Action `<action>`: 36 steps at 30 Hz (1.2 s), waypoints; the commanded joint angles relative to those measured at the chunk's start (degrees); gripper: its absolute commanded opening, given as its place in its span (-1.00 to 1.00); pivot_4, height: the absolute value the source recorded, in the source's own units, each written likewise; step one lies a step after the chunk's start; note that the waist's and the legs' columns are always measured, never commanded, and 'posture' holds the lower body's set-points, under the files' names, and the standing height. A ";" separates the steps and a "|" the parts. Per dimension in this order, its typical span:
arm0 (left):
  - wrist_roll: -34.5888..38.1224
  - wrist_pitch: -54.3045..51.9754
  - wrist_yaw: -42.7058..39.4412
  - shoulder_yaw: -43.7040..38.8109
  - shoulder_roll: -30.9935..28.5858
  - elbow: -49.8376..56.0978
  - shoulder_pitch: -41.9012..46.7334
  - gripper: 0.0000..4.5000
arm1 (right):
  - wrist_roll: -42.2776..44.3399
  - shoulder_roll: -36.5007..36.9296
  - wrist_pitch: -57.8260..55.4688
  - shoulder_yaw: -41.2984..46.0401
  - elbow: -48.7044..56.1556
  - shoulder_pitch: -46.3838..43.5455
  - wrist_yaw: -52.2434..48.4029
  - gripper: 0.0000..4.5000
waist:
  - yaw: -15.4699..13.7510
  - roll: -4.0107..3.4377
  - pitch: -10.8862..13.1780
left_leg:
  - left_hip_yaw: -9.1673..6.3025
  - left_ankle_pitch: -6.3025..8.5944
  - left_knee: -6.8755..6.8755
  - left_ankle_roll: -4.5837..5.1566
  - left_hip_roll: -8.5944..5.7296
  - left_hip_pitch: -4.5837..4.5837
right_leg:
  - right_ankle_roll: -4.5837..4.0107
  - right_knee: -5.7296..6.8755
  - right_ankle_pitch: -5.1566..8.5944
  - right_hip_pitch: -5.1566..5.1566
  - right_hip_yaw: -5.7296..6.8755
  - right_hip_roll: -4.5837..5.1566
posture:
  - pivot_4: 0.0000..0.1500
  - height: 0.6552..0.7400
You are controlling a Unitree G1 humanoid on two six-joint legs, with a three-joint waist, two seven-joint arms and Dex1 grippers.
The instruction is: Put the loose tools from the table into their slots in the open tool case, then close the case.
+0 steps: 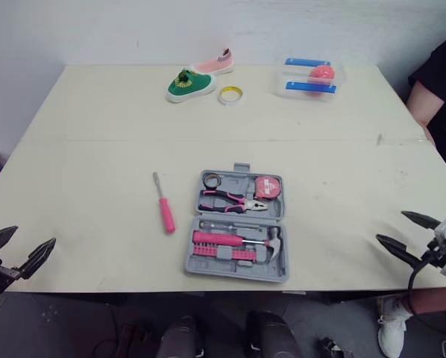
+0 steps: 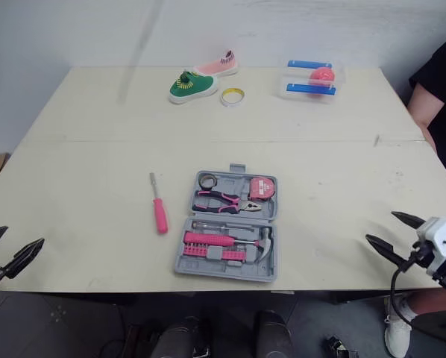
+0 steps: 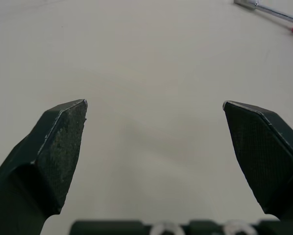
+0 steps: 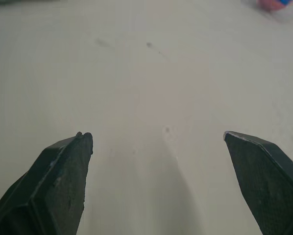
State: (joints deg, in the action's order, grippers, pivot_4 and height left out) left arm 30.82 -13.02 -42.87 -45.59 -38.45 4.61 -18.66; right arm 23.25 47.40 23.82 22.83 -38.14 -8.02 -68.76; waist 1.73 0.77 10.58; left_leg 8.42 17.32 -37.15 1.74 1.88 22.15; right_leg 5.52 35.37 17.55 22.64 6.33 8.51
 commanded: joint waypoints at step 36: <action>-4.32 -54.34 49.88 41.50 18.91 26.55 32.78 1.00 | 11.42 -14.18 -13.20 -13.02 31.25 -11.64 -12.94 0.98 | -1.71 0.00 0.02 | 0.00 -0.57 -0.15 -0.03 -0.11 0.05 | 0.09 0.17 -0.06 -0.07 0.04 -0.20 | 1.00 1.00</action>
State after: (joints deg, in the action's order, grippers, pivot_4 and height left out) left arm 27.55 -65.86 6.51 -4.36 -19.86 30.31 13.44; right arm 34.36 33.21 10.10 9.28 -8.91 -19.59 -81.87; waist 0.02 0.77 10.59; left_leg 8.43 16.76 -37.30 1.70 1.76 22.20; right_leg 5.61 35.53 17.49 22.57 6.35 8.32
